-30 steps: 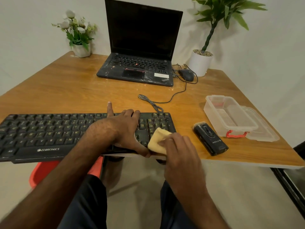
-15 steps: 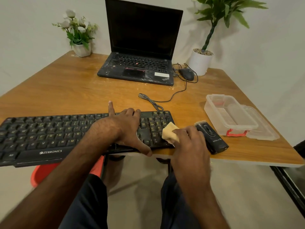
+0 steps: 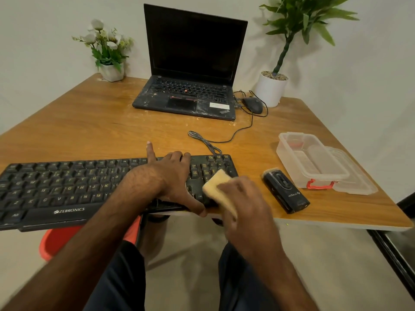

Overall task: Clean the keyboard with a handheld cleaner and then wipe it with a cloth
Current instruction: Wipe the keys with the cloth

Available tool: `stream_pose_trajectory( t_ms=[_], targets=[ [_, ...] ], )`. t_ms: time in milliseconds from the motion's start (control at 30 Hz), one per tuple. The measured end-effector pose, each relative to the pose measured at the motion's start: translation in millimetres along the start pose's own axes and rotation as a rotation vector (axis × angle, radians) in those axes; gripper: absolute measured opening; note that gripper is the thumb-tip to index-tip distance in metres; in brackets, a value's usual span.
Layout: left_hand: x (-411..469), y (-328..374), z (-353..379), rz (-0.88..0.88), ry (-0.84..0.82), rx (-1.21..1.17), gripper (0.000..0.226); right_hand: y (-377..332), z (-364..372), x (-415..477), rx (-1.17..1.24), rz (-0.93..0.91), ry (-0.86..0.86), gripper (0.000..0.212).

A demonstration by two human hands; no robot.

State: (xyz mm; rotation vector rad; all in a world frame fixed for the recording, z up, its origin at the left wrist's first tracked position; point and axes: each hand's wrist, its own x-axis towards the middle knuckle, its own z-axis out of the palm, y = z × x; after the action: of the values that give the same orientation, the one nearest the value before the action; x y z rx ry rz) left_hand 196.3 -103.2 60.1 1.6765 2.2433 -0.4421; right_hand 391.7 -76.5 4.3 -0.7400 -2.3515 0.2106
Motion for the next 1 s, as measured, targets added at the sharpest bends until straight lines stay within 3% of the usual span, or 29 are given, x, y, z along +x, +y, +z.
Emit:
stream_pose_trajectory(
  t_ms=[100, 300, 567, 800, 1000],
  targets=[
    [0.3, 2.5, -2.5, -0.005, -0.025, 0.006, 0.148, -8.6, 0.0, -10.9, 0.023, -0.116, -0.141, 0.042],
    [2.2, 2.0, -2.7, -0.002, -0.006, 0.016, 0.148, -8.8, -15.5, 23.4, 0.025, -0.103, -0.277, 0.03],
    [4.0, -2.8, -6.3, -0.039, -0.006, 0.006, 0.146, -11.5, -2.7, 85.9, -0.045, 0.0, -0.444, 0.029],
    [5.2, 1.1, -5.8, -0.033, -0.02, -0.002, 0.149, -5.4, -29.1, 34.4, 0.037, -0.05, -0.444, 0.031],
    [2.7, -2.5, -4.6, 0.01, 0.016, -0.009, 0.144, -14.1, -4.1, 64.4, -0.045, -0.074, -0.371, 0.032]
  ],
)
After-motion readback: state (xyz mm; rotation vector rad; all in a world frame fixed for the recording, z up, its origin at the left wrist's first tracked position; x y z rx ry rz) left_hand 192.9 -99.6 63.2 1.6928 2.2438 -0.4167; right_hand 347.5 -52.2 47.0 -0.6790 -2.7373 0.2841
